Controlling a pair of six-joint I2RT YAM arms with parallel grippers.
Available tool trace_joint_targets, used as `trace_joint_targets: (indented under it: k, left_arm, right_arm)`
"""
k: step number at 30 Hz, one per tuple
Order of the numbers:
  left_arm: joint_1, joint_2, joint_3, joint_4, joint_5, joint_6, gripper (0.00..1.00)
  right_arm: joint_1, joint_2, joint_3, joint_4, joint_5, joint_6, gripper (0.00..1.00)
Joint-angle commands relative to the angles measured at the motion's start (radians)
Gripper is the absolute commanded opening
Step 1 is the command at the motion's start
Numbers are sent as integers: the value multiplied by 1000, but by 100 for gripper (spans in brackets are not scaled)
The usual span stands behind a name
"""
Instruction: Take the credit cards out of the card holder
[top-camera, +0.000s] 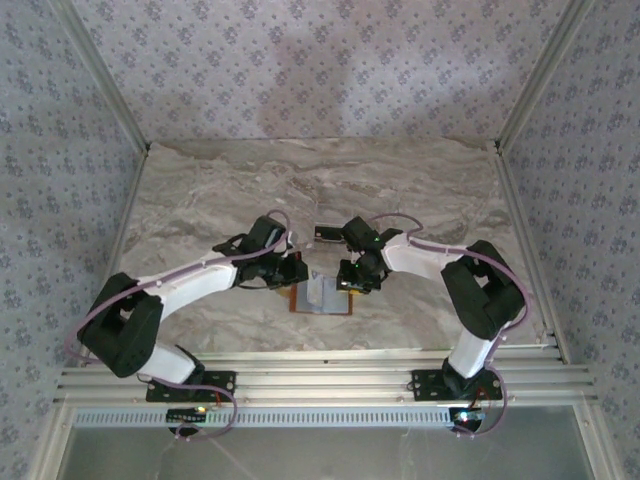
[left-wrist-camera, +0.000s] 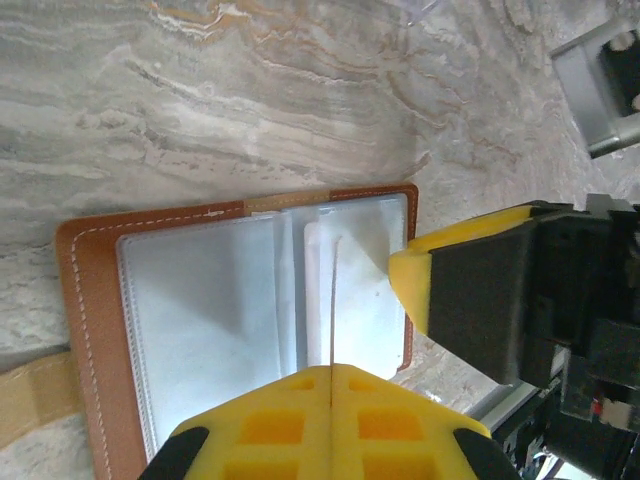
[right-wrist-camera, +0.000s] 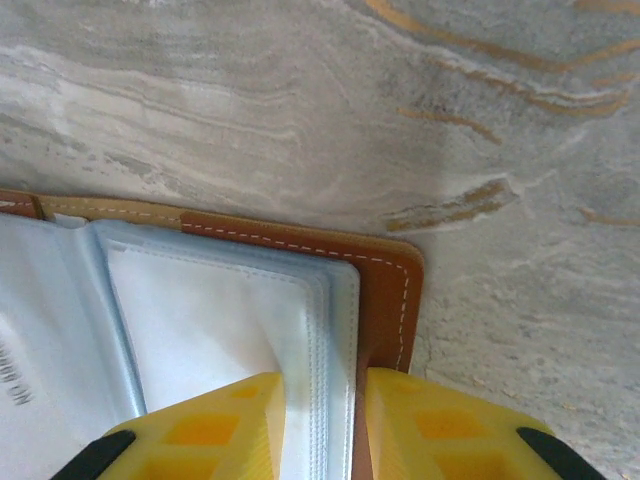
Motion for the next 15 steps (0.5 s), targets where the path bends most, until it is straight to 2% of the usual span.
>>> trace_joint_targets:
  k: [1,7,13,15]
  left_arm:
    - [1,-23,68,-152,-25,80,4]
    - [-1,-14,166,-328,-55,222,2]
    - [-28,72,336,-561,-119,492,0]
    - [-63,111,402,-648,-179,610,0]
  right_arm:
    - [-3,-32,-4,-55,24,-6,29]
    - [-7,-70,12,-85,28,-12,29]
    - [-31,-102,14,-128,34,-29,28]
    - [-41,-111,11,-135,34,-36,28]
